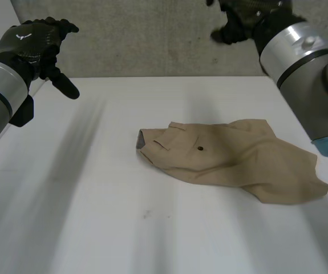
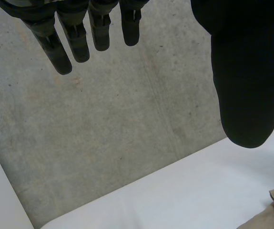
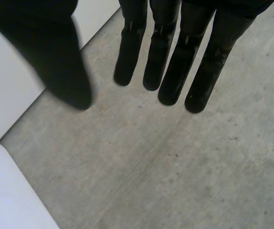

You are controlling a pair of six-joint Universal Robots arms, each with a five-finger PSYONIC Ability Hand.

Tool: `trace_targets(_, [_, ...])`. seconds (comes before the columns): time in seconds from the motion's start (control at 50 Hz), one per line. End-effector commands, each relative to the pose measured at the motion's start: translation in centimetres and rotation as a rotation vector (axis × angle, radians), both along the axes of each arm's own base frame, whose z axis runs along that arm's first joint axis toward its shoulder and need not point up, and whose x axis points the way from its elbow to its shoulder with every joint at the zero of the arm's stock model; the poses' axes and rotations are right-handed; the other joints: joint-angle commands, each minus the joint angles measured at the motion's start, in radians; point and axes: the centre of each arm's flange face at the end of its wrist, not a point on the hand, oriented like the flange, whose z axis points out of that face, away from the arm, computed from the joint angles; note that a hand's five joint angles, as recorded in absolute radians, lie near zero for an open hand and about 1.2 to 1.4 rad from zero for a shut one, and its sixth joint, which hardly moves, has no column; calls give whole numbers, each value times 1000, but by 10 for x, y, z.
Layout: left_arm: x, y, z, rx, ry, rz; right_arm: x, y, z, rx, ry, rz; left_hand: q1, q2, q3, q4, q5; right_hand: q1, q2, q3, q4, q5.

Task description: Fold the shorts.

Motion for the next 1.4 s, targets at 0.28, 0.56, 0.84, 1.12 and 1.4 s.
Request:
trace_targets(0.28, [-1, 1, -1, 1, 0, -4, 50, -19, -216, 567, 182, 75, -4, -11, -21, -13, -31, -424, -523, -528, -530, -544])
trace_targets(0.56, [-1, -2, -2, -14, 3, -1, 93, 10, -247, 571, 228, 223, -1, -9, -19, -10, -28, 691, 593, 587, 586, 571])
trace_targets(0.84, [0, -2, 2, -27, 9, 3, 95, 15, -70, 58, 66, 205, -1, -9, -19, -10, -28, 746, 648, 642, 641, 626])
trace_targets(1.12, [4, -4, 8, -50, 22, 20, 52, 45, 93, -295, -208, 137, -4, -11, -21, -13, -31, 746, 648, 642, 641, 626])
trace_targets(1.4, [5, 2, 16, -70, 30, 20, 39, 54, 87, -260, -172, 112, -7, -14, -24, -16, -33, 746, 648, 642, 641, 626])
